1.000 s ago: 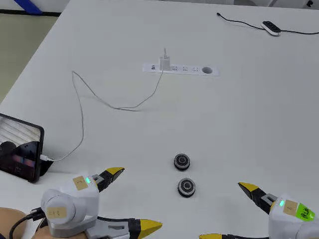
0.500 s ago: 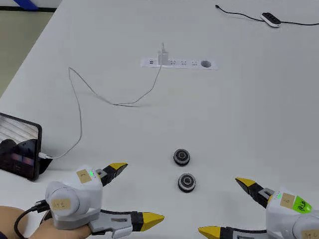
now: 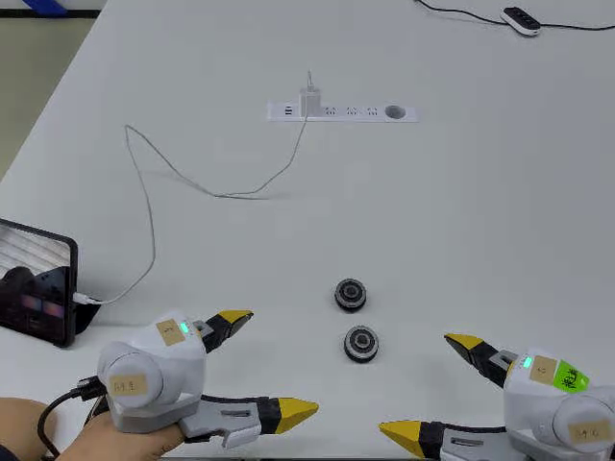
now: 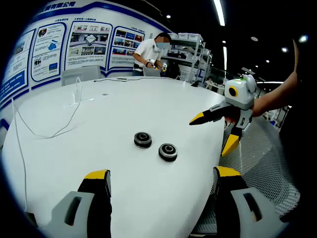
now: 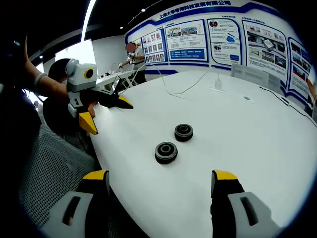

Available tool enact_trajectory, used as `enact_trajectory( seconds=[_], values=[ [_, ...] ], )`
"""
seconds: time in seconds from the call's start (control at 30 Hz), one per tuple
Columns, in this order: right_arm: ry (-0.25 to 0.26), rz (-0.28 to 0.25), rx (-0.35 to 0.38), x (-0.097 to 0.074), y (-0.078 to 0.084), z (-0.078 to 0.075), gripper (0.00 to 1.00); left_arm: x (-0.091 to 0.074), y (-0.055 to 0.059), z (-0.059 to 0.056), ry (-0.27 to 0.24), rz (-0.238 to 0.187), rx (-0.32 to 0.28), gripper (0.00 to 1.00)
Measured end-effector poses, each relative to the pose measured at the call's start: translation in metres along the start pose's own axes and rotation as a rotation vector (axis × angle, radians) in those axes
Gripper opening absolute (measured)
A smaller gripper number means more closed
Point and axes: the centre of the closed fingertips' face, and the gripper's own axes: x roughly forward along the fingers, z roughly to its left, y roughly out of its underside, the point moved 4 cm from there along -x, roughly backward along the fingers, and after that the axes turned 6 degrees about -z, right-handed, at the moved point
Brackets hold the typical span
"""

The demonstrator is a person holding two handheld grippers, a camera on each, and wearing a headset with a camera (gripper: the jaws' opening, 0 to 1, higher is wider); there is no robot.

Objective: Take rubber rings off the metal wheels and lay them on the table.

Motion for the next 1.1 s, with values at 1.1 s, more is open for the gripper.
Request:
enact_trajectory(
  seconds=[1.1],
  values=[
    [-0.027, -0.016, 0.06, 0.016, 0.0, 0.002, 0.67, 0.022, 0.0, -0.007, 0.044, 0.066, 0.027, 0.73]
  ],
)
